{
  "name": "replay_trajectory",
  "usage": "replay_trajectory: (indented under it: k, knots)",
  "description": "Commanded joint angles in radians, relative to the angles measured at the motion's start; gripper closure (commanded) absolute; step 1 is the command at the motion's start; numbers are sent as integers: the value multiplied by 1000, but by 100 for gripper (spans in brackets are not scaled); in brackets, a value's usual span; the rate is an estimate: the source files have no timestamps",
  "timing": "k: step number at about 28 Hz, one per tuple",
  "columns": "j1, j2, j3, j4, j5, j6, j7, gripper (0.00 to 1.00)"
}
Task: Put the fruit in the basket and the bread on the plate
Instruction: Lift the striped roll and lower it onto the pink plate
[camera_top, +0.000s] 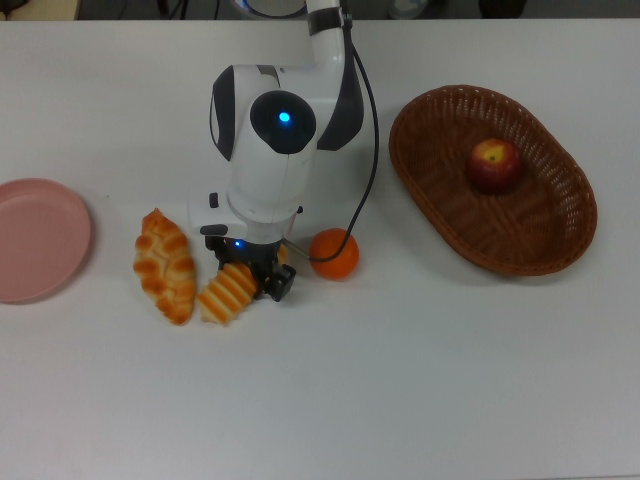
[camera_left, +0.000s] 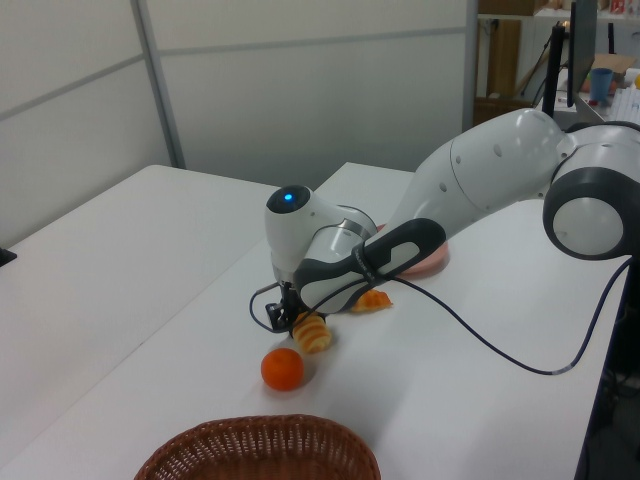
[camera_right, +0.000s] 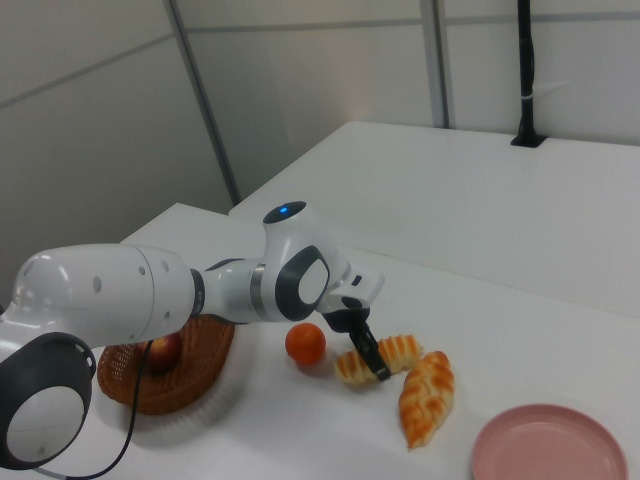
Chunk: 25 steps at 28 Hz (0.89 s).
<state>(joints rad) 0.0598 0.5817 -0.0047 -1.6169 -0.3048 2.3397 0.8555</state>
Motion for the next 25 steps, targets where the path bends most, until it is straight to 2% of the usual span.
replay_trajectory:
  k: [1,7,10,11,15,20,21,25]
  knots:
    - [25,-13,-35,31,6,15,-1,100]
    - [23,-75,-86,32,72,9,-9,100]
    - [17,-89,-116,32,87,7,-10,100]
    - [9,-91,-141,32,92,9,-22,100]
    - [-29,-91,-167,32,105,9,-88,100]
    - [-139,-88,-169,32,119,15,-171,100]
    - [-178,-85,-169,32,121,16,-206,100]
    - [-241,-79,-169,32,122,18,-277,100]
